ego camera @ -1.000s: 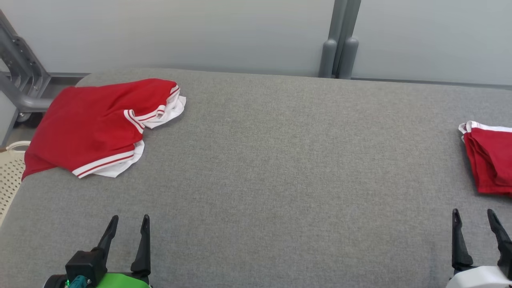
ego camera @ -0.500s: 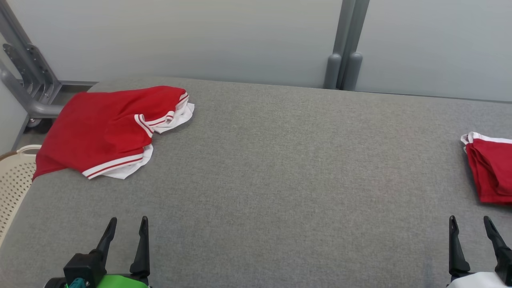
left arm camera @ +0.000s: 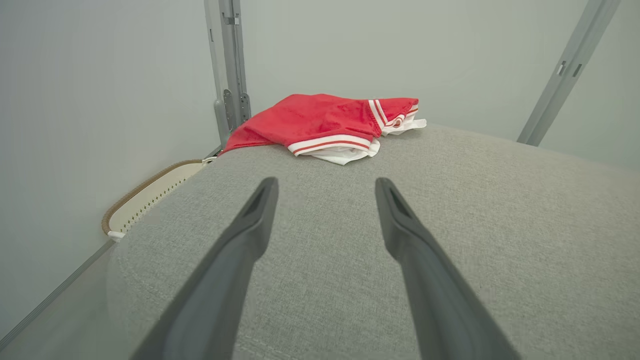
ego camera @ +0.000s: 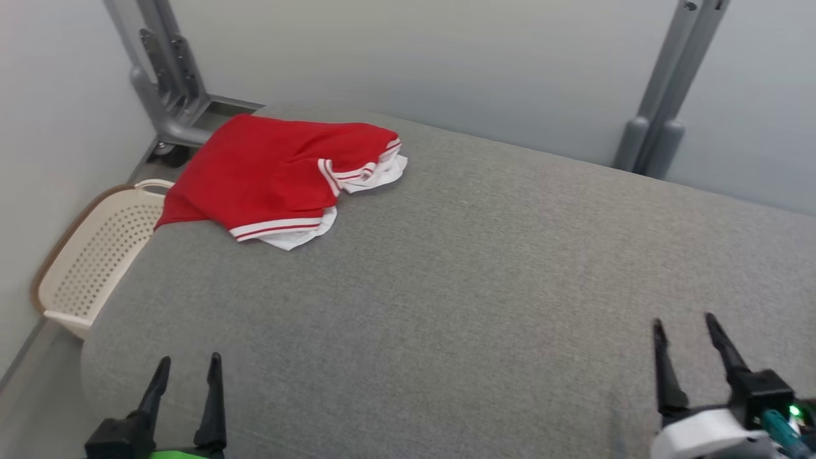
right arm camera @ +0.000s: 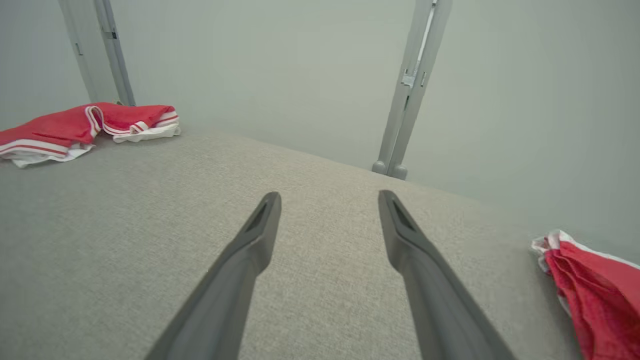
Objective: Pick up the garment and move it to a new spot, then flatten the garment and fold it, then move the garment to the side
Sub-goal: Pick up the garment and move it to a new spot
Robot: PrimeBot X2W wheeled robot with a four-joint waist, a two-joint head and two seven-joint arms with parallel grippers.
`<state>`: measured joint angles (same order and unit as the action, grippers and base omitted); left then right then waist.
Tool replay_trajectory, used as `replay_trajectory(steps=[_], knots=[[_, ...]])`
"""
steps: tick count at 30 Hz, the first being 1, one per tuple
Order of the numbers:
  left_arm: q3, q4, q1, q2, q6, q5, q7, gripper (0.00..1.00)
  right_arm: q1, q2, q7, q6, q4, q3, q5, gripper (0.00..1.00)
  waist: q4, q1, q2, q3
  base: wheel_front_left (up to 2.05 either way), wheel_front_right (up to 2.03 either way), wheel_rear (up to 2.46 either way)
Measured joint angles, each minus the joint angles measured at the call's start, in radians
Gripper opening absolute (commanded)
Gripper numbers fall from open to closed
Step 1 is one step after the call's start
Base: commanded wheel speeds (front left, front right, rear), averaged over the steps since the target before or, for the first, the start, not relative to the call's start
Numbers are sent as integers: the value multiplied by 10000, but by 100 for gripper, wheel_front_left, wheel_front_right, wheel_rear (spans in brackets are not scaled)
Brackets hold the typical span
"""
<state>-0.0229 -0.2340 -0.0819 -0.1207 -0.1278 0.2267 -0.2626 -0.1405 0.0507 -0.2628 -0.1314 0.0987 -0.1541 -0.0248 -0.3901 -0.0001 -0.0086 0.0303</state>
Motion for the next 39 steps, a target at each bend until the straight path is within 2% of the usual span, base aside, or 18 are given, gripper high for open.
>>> replay_trajectory(steps=[5,7,14,20,23,24,30,32,35,39], knots=[[976,713,-384,245,151,119,0,100,1462,-35,0,0,468,1687,-339,100,-963,0,0,-128,0,0,0],[1212,936,-543,372,199,127,0,100,1732,-36,0,0,658,1985,-395,100,-1170,0,0,-221,0,0,0],[1672,1407,-772,585,215,121,0,100,2041,48,0,0,947,2173,-370,100,-1471,0,0,-547,-1,-1,-1],[1530,1283,-425,644,132,140,0,100,1891,69,0,0,874,1985,-349,100,-1484,0,0,-706,0,0,0],[1133,500,660,642,73,359,280,100,1854,119,0,0,708,1799,-460,100,-1470,0,0,-924,0,0,0],[773,-322,2497,468,36,842,1486,100,1844,307,0,0,518,1569,-700,100,-1462,0,0,-1262,0,0,0],[151,-2681,6361,-159,-15,1776,3463,100,1689,568,0,0,-52,1517,-1223,100,-1400,0,0,-2226,0,0,0],[186,-3588,7277,-474,-13,2481,3971,100,1694,669,0,0,-153,1751,-1360,100,-1276,1,0,-2571,0,0,0],[52,-4840,8264,-1189,-13,2966,4412,100,1689,867,0,0,-309,2090,-1530,100,-895,2,0,-3009,0,0,0],[-403,-5831,9141,-1632,-17,4107,4924,100,1666,926,13,-2,-809,2174,-1632,100,-191,2,0,-3487,0,0,0]])
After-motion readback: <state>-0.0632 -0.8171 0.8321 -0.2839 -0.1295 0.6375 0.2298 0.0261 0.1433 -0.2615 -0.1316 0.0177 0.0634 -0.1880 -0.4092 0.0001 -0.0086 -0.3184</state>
